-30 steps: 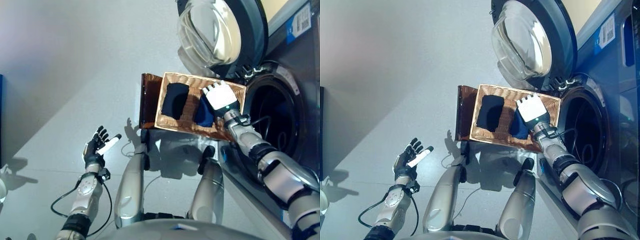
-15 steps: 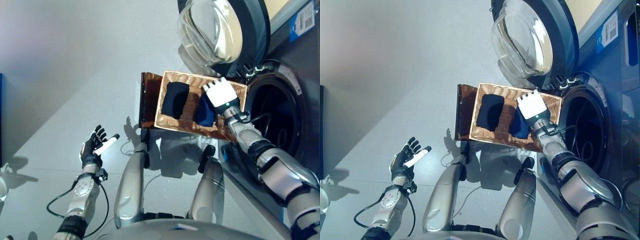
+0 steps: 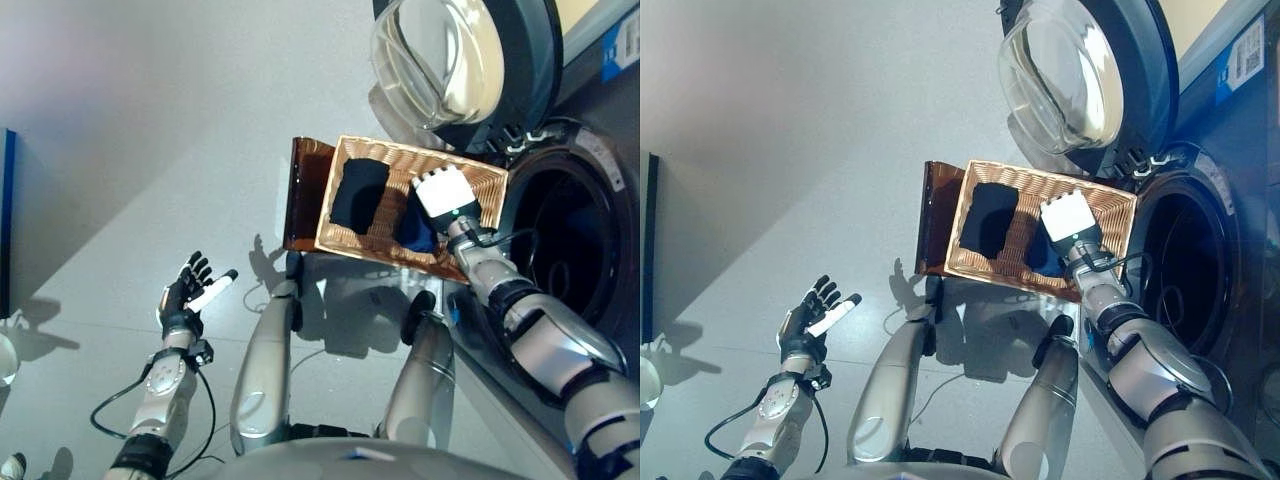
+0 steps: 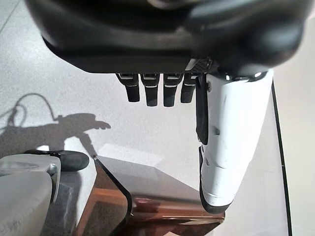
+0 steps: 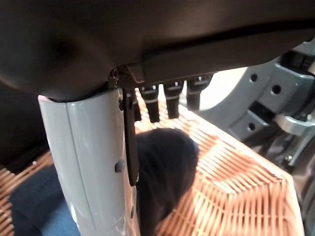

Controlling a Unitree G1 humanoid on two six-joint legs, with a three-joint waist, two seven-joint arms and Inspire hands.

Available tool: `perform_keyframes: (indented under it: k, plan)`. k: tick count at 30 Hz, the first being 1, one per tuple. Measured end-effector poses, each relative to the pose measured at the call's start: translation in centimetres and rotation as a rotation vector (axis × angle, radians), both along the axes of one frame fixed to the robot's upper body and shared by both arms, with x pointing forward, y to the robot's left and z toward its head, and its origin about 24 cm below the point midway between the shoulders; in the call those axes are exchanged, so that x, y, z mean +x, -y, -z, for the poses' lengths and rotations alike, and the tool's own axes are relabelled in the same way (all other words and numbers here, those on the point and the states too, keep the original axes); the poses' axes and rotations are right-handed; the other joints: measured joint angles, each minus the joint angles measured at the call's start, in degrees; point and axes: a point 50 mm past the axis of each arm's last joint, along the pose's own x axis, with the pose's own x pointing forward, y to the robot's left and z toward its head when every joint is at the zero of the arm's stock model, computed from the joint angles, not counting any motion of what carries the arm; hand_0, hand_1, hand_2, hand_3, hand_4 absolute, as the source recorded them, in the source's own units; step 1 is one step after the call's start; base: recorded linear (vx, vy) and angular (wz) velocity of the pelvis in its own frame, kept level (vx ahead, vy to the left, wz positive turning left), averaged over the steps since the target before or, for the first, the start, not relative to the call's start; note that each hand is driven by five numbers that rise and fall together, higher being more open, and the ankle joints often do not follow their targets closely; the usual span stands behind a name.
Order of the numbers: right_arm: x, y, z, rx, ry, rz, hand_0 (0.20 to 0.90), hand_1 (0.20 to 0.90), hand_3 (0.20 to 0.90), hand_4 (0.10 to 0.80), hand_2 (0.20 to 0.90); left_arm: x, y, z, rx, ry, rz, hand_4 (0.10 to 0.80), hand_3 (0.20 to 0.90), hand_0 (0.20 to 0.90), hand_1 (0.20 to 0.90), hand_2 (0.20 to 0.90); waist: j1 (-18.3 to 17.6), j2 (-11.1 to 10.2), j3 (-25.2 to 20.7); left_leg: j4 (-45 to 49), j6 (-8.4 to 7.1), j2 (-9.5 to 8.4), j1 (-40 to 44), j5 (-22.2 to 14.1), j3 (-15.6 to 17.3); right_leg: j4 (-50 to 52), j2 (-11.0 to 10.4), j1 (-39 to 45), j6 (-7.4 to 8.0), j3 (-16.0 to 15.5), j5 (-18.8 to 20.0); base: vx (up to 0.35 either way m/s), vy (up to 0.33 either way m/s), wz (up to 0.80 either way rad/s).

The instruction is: Pick up the clothes and place them into the washing machine

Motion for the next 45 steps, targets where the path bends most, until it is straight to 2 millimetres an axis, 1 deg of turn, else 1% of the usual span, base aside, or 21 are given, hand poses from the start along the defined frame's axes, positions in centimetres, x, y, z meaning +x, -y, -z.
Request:
perform_keyframes:
  k: [5,10,14,16,17,21,22,23,24,25,27,28,30,31,32,34,36,38,39,40,45]
  plan:
    - [0.3,0.0,-0.2,-0.029,-0.020,0.010,0.900,0.900,0.900,0.800,0.900,-0.1,-0.1,-0.2,0.004,0.006,0.007,0.800,0.900,0.900,0.900,0.900,0.08,0.39,-0.07,0.37,-0.05,-0.06,-1.50,0.04,0.02,0.94,-0.13,-1.85,-0.07,0.46,-0.14,0.000,0.000,0.00]
    - [0.2,0.4,0.1,-0.042,-0.048,0.037,0.900,0.900,0.900,0.800,0.900,-0.3,-0.4,-0.1,0.004,0.003,-0.003,0.800,0.900,0.900,0.900,0.900,0.46,0.52,-0.10,0.41,0.18,-0.14,-1.55,0.20,-0.08,1.25,-0.36,-1.81,-0.17,0.30,-0.41,0.008,-0.005,0.03]
    - [0.2,0.4,0.2,-0.044,-0.063,0.049,0.900,0.900,0.900,0.800,0.900,-0.1,-0.4,-0.5,0.006,0.019,0.002,0.800,0.900,0.900,0.900,0.900,0.98,0.53,-0.11,0.57,-0.04,-0.36,-1.56,0.30,-0.17,1.76,-0.53,-1.86,-0.21,0.18,-0.81,0.001,-0.007,0.04]
    - [0.0,0.7,0.5,-0.055,-0.080,0.068,0.900,0.900,0.900,0.800,0.900,0.0,-0.4,-0.8,0.006,0.032,0.008,0.800,0.900,0.900,0.900,0.900,1.22,0.71,-0.21,1.56,-0.40,-0.39,-1.85,-0.74,-1.00,2.88,-0.76,-1.79,0.00,0.02,-1.87,0.002,-0.008,0.11]
    - [0.0,0.8,0.7,-0.066,-0.096,0.080,0.900,0.900,0.900,0.800,0.900,0.0,-0.4,-0.8,0.005,0.034,0.009,0.800,0.900,0.900,0.900,0.900,1.36,0.75,-0.22,2.12,-0.44,-0.85,-1.99,-0.25,-1.02,3.46,-0.82,-1.82,-0.06,0.25,-2.02,0.003,-0.003,0.14]
    - [0.0,1.0,0.8,-0.082,-0.095,0.101,0.900,0.900,0.900,0.800,0.900,-0.6,-0.5,-0.6,0.005,0.018,0.008,0.800,0.900,0.900,0.900,0.900,1.40,1.13,-0.46,2.77,-0.74,-0.84,-2.70,-1.37,-1.76,4.78,-0.85,-2.32,-0.05,0.39,-3.39,0.029,-0.001,0.07]
    - [0.0,1.0,0.7,-0.084,-0.089,0.106,0.713,0.713,0.713,0.667,0.713,-0.7,-0.5,-0.5,0.006,0.015,0.008,0.800,0.900,0.900,0.900,0.900,1.42,1.17,-0.47,3.18,-0.76,-0.95,-3.13,-0.79,-1.86,4.93,-0.77,-2.72,-0.18,0.51,-3.25,-0.090,0.016,0.02]
    - [0.0,1.0,0.7,-0.087,-0.086,0.110,0.296,0.296,0.296,0.369,0.296,-0.8,-0.5,-0.5,0.007,0.011,0.008,0.800,0.900,0.900,0.900,0.900,1.43,1.19,-0.47,3.42,-0.83,-0.95,-3.23,-0.88,-1.93,5.18,-0.77,-2.84,-0.20,0.49,-3.25,0.000,0.000,0.00]
    - [0.0,0.9,0.8,-0.088,-0.085,0.111,0.200,0.200,0.200,0.300,0.200,-0.9,-0.6,-0.5,0.008,0.009,0.008,0.800,0.900,0.900,0.900,0.900,1.35,1.19,-0.47,3.54,-0.95,-0.61,-3.18,-1.78,-2.21,5.36,-0.85,-2.76,-0.13,0.35,-3.78,0.000,0.000,0.00]
    - [0.0,1.0,0.8,-0.092,-0.088,0.113,0.200,0.200,0.200,0.300,0.200,-0.9,-0.6,-0.5,0.008,0.011,0.008,0.800,0.900,0.900,0.900,0.900,1.43,1.19,-0.48,4.02,-1.00,-0.99,-3.22,-1.33,-2.13,5.71,-0.84,-2.73,-0.16,0.51,-3.78,0.000,0.000,0.00]
    - [0.1,0.9,0.6,-0.101,-0.081,0.107,0.200,0.200,0.200,0.300,0.200,-0.8,-0.6,-0.6,0.009,0.018,0.010,0.800,0.900,0.900,0.900,0.900,1.47,1.23,-0.50,4.31,-1.16,-0.79,-3.28,-2.38,-2.55,5.85,-0.76,-2.70,-0.21,0.33,-4.39,0.046,-0.017,0.00]
    - [0.1,0.9,0.6,-0.102,-0.082,0.109,0.200,0.200,0.200,0.300,0.200,-0.8,-0.6,-0.7,0.009,0.019,0.011,0.800,0.900,0.900,0.900,0.900,1.47,1.25,-0.51,4.48,-1.31,-0.99,-3.33,-1.68,-2.52,6.08,-0.64,-2.66,0.01,0.53,-4.09,0.087,-0.035,0.01]
    - [0.1,1.0,0.6,-0.102,-0.081,0.115,0.200,0.200,0.200,0.300,0.200,-0.8,-0.6,-0.7,0.010,0.021,0.012,0.800,0.900,0.900,0.900,0.900,1.37,1.26,-0.51,4.48,-1.27,-0.83,-3.32,-2.56,-2.71,6.24,-0.61,-2.61,-0.29,0.41,-4.89,0.034,-0.022,0.03]
    - [0.0,1.0,0.6,-0.101,-0.081,0.117,0.200,0.200,0.200,0.300,0.200,-0.8,-0.6,-0.7,0.011,0.021,0.012,0.800,0.900,0.900,0.900,0.900,1.35,1.25,-0.51,4.59,-1.51,-0.97,-3.36,-1.86,-2.63,6.53,-0.65,-2.69,-0.06,0.44,-4.61,0.000,0.000,0.00]
    - [0.1,1.1,0.5,-0.097,-0.078,0.120,0.200,0.200,0.200,0.300,0.200,-0.7,-0.6,-0.8,0.012,0.022,0.012,0.800,0.900,0.900,0.900,0.900,1.36,1.26,-0.51,4.42,-1.35,-0.83,-3.34,-2.40,-2.73,6.53,-0.59,-2.78,-0.43,0.38,-5.08,0.000,0.000,0.00]
    - [0.0,1.1,0.6,-0.096,-0.081,0.122,0.200,0.200,0.200,0.300,0.200,-0.7,-0.6,-0.8,0.013,0.022,0.013,0.800,0.900,0.900,0.900,0.900,1.37,1.25,-0.51,4.76,-1.71,-0.85,-3.40,-1.99,-2.82,6.83,-0.54,-2.76,-0.09,0.40,-4.93,0.000,0.000,0.00]
    - [0.0,1.1,0.7,-0.093,-0.083,0.123,0.200,0.200,0.200,0.300,0.200,-0.7,-0.6,-0.8,0.013,0.023,0.013,0.800,0.900,0.900,0.900,0.900,1.32,1.26,-0.51,5.09,-1.36,-0.73,-3.38,-2.97,-2.76,6.97,-0.61,-2.66,-0.45,0.32,-5.58,0.000,0.000,0.00]
    - [0.0,1.1,0.7,-0.076,-0.082,0.130,0.200,0.200,0.200,0.300,0.200,-0.7,-0.6,-0.8,0.015,0.024,0.014,0.800,0.900,0.900,0.900,0.900,1.33,1.26,-0.52,5.65,-1.75,-0.81,-3.49,-2.72,-2.82,7.19,-0.57,-2.69,0.11,0.59,-5.37,-0.101,0.009,-0.01]
    - [0.0,1.2,0.7,-0.040,-0.074,0.147,0.200,0.200,0.200,0.300,0.200,-0.7,-0.6,-0.9,0.016,0.026,0.015,0.800,0.900,0.900,0.900,0.900,1.32,1.26,-0.52,5.88,-1.38,-0.78,-3.53,-3.46,-2.75,7.29,-0.66,-2.64,-0.40,0.57,-5.84,0.000,0.000,0.00]
    - [-0.1,1.2,0.7,-0.022,-0.072,0.156,0.200,0.200,0.200,0.300,0.200,-0.7,-0.6,-0.8,0.016,0.025,0.014,0.800,0.900,0.900,0.900,0.900,1.33,1.26,-0.52,6.13,-1.70,-0.83,-3.62,-2.81,-2.76,7.40,-0.61,-2.64,0.02,0.64,-5.40,0.000,0.000,0.00]
    - [-0.1,1.6,0.5,0.156,-0.029,0.240,0.200,0.200,0.200,0.300,0.200,-0.7,-0.7,-0.8,0.018,0.023,0.010,0.800,0.900,0.900,0.900,0.900,1.32,1.26,-0.51,5.84,-1.47,-0.75,-3.65,-2.82,-2.70,6.66,-0.48,-2.57,-0.29,0.59,-5.26,-0.013,0.001,-0.01]
